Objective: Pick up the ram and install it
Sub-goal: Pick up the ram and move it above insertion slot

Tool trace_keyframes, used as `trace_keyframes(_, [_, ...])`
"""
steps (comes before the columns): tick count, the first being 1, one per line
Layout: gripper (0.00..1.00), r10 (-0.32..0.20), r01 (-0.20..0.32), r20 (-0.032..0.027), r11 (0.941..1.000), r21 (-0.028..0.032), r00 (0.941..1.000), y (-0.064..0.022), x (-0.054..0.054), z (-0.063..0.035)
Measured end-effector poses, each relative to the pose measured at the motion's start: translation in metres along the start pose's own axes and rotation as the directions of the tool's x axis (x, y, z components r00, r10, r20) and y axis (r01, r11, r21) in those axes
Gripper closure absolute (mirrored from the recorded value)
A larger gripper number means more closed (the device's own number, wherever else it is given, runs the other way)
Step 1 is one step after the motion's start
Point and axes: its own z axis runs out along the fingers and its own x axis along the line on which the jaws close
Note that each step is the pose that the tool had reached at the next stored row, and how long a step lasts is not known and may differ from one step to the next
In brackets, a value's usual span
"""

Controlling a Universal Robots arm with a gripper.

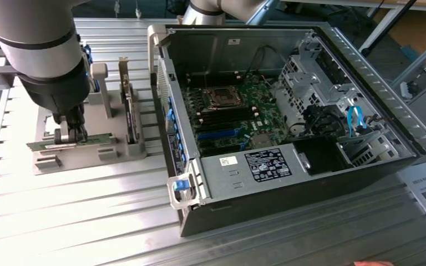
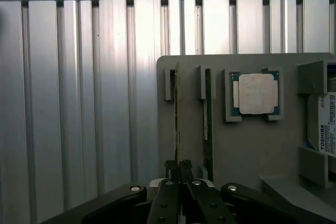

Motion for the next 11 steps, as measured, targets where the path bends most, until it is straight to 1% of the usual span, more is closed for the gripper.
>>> trace_keyframes(4, [0.88,0.000,0.000,-0.0001,1.0000,-0.0001,1.0000,0.0009,-0.001,-0.0249])
trace_keyframes(6, [0.88,0.000,0.000,0.0000,1.0000,0.0000,1.0000,0.0011,-0.001,-0.0325])
trace_keyframes(8, [0.88,0.000,0.000,0.0000,1.0000,0.0000,1.0000,0.0015,-0.001,-0.0421])
trace_keyframes(10, [0.88,0.000,0.000,0.0000,1.0000,-0.0001,1.0000,0.0017,-0.001,-0.0486])
trace_keyframes(11, [0.88,0.000,0.000,0.0000,1.0000,0.0000,1.0000,0.0020,-0.001,-0.0554])
